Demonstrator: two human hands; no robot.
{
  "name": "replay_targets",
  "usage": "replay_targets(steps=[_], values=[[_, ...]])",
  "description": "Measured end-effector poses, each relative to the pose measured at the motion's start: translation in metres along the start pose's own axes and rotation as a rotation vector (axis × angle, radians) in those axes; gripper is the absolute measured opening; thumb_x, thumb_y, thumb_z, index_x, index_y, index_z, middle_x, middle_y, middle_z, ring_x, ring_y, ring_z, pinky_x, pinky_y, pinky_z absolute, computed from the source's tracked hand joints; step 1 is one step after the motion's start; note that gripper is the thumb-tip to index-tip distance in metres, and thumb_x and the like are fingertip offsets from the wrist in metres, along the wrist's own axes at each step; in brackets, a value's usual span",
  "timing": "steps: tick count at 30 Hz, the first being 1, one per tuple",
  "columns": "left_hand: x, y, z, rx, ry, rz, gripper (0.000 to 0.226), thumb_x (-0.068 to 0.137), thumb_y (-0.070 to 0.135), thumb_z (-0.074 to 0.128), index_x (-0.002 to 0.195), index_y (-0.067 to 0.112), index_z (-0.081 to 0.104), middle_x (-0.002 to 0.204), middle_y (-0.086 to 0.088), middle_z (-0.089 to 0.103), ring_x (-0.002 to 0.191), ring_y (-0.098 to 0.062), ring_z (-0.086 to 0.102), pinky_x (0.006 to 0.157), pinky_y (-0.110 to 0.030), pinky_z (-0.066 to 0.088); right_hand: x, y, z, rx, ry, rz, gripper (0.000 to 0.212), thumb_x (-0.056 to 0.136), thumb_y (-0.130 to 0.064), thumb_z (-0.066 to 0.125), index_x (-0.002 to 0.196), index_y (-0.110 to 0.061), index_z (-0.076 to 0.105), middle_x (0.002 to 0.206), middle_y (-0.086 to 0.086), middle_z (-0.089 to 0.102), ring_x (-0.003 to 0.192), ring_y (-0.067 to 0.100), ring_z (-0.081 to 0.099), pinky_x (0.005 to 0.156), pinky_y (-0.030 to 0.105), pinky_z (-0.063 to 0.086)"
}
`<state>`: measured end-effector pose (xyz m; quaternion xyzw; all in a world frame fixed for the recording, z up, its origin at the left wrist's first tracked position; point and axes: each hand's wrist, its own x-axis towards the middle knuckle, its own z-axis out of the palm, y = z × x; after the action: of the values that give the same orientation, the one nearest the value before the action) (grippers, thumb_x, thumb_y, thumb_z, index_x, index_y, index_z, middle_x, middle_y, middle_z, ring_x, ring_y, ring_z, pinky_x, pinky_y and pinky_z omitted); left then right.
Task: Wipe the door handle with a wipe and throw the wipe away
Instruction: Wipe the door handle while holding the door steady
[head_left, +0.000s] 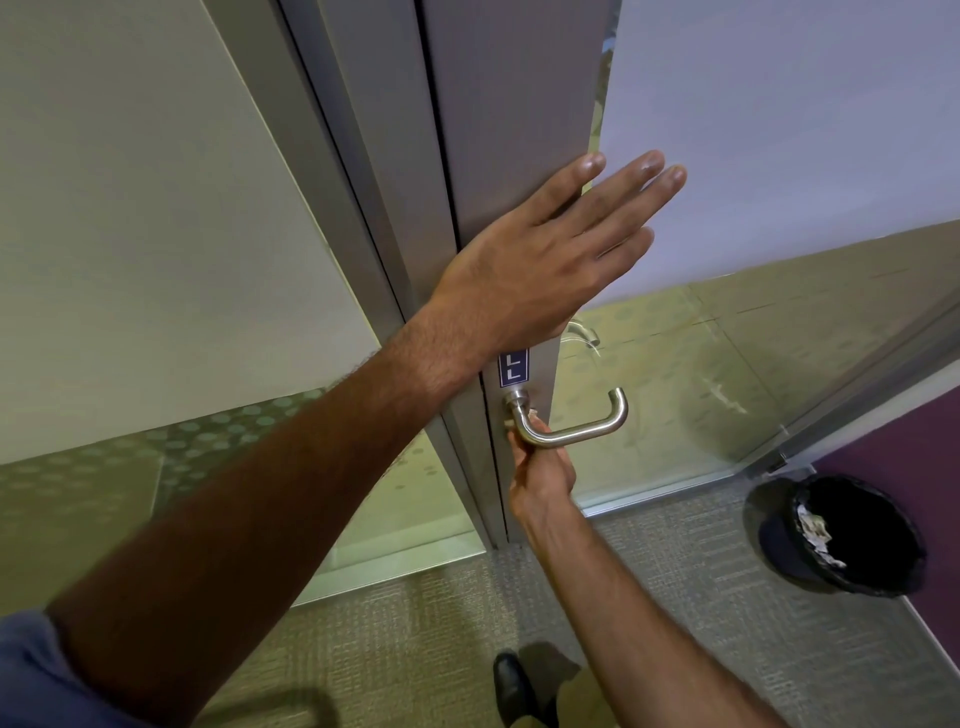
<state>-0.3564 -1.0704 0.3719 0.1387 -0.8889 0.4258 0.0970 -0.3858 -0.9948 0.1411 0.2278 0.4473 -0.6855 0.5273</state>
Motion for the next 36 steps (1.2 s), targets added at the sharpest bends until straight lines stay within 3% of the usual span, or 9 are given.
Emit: replay_targets(steps=[3,9,12,15,18,21,28,32,36], values=[[0.0,0.0,-0.001,-0.006,0.005,-0.003,0.059,0.099,0.002,0.012,0.147,0.011,0.044,0.172,-0.015,0.018,0.159,-0.032,0.019,0.127,-0.05,0.012,-0.008,0.011,0.002,0.003,-0.043,0.032,0.018,0.089,0.005,0.069,0.104,-0.004,0.075,0.086,0.003,0.082,0.068,0.009,0.077,0.089,0.023,0.055],[0.0,0.001,0.001,0.004,0.03,-0.003,0.051,0.101,0.004,0.024,0.148,0.012,0.045,0.172,-0.015,0.018,0.159,-0.032,0.019,0.127,-0.049,0.013,-0.018,0.015,0.005,0.096,-0.183,0.124,0.013,0.095,0.003,0.065,0.088,-0.004,0.074,0.086,0.011,0.08,0.084,0.016,0.075,0.071,0.022,0.063],[0.0,0.0,0.001,0.002,0.037,-0.007,0.051,0.102,0.005,0.026,0.149,0.012,0.044,0.172,-0.015,0.017,0.159,-0.032,0.018,0.127,-0.049,0.013,-0.016,0.017,0.005,0.137,-0.157,0.118,0.012,0.094,0.005,0.064,0.102,0.0,0.071,0.103,0.016,0.076,0.092,0.019,0.072,0.076,0.024,0.062],[0.0,0.0,0.0,0.008,0.035,-0.004,0.053,0.101,0.006,0.023,0.15,0.012,0.044,0.172,-0.015,0.018,0.159,-0.032,0.019,0.127,-0.049,0.013,-0.003,0.011,-0.006,0.08,-0.043,0.041,0.03,0.091,0.005,0.067,0.12,0.001,0.068,0.116,0.016,0.074,0.081,0.014,0.074,0.068,0.018,0.062],[-0.001,0.001,0.001,0.008,0.031,-0.001,0.051,0.102,0.008,0.029,0.15,0.013,0.044,0.172,-0.014,0.018,0.159,-0.031,0.02,0.127,-0.049,0.013,0.02,-0.025,-0.025,0.048,-0.085,0.021,0.036,0.09,-0.004,0.069,0.126,-0.002,0.067,0.106,0.01,0.076,0.068,0.008,0.069,0.054,0.013,0.055],[-0.001,0.0,0.002,0.014,0.016,-0.006,0.055,0.1,0.006,0.021,0.15,0.013,0.044,0.172,-0.015,0.016,0.159,-0.032,0.018,0.127,-0.049,0.012,0.04,-0.069,-0.041,0.08,-0.225,0.05,0.032,0.095,-0.005,0.063,0.126,0.001,0.064,0.09,0.012,0.079,0.072,0.014,0.076,0.061,0.02,0.061],[-0.001,0.0,0.001,0.013,-0.021,-0.02,0.064,0.095,0.011,0.01,0.151,0.012,0.04,0.173,-0.017,0.007,0.16,-0.034,0.01,0.127,-0.051,0.004,0.054,-0.148,-0.044,-0.265,-0.277,-0.334,0.016,0.097,-0.005,0.064,0.111,-0.002,0.07,0.095,0.012,0.075,0.091,0.024,0.075,0.076,0.032,0.061],[-0.001,0.0,0.007,0.023,0.012,-0.025,0.053,0.101,0.017,0.035,0.153,0.013,0.038,0.174,-0.017,0.006,0.16,-0.034,0.009,0.128,-0.051,0.005,0.042,-0.17,-0.02,-0.813,-0.414,-0.56,0.008,0.091,-0.003,0.07,0.093,-0.005,0.078,0.087,0.012,0.079,0.081,0.021,0.074,0.076,0.03,0.061],[-0.001,0.001,0.011,0.03,0.035,-0.036,0.052,0.101,0.019,0.039,0.153,0.013,0.039,0.174,-0.017,0.005,0.16,-0.033,0.009,0.127,-0.051,0.003,0.035,-0.169,-0.012,-1.255,-0.484,-0.618,0.013,0.086,-0.006,0.072,0.081,-0.01,0.082,0.084,0.011,0.08,0.072,0.015,0.071,0.071,0.028,0.059]])
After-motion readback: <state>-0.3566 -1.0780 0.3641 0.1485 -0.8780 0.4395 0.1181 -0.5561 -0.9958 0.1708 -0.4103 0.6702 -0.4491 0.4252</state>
